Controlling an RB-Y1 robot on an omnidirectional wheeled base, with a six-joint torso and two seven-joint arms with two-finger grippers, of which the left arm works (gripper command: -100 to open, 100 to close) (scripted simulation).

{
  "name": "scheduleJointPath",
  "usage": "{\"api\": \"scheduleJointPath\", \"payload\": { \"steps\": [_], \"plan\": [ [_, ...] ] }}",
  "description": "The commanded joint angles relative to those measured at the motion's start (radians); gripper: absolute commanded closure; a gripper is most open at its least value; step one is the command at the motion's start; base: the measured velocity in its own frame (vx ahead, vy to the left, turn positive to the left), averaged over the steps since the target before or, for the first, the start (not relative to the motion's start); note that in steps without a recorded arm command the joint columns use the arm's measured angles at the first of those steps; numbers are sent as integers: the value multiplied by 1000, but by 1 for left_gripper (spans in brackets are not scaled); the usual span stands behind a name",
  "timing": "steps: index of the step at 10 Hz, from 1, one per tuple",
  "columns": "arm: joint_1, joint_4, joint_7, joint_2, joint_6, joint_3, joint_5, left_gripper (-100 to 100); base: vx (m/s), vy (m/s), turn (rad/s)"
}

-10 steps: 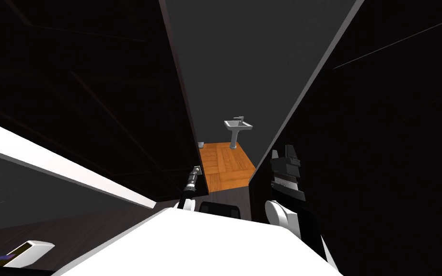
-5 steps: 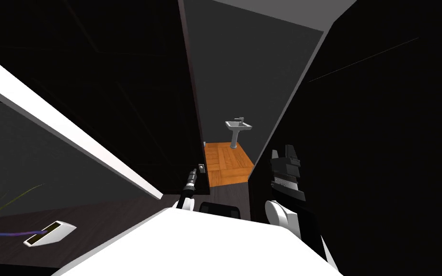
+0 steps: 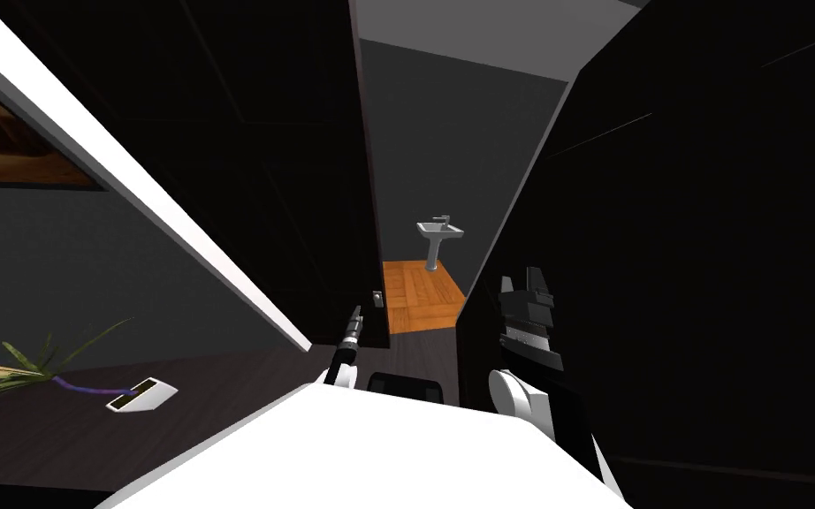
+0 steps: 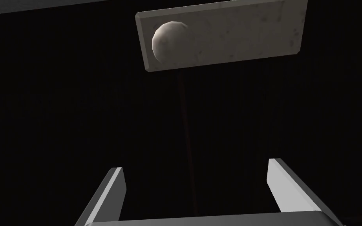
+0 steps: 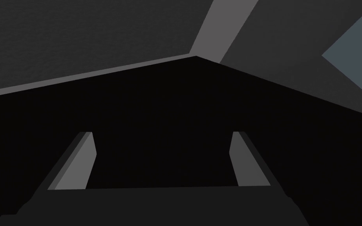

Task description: Pull the door open

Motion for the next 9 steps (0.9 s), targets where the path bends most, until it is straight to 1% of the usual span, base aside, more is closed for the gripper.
{"api": "scheduleJointPath", "payload": {
  "steps": [1, 3, 4, 5, 6, 7, 8, 9],
  "plan": [
    [-8, 13, -4, 7, 0, -7, 1, -100, -191, 0, 92],
    [-22, 32, -12, 13, -2, -21, 3, -100, -194, -8, 94],
    [-34, 47, -19, 12, -5, -33, 5, -100, -186, -8, 137],
    [-56, 66, -33, -10, -17, -54, 10, -100, -104, -14, 99],
    [-64, 71, -40, -26, -23, -62, 13, -100, 11, -12, -20],
    [-72, 75, -45, -44, -30, -70, 16, -100, 101, -13, -84],
    [-75, 76, -48, -55, -34, -73, 17, -100, 158, -3, -72],
    [-80, 77, -51, -73, -39, -77, 19, -100, 186, -6, -87]
  ]
}}
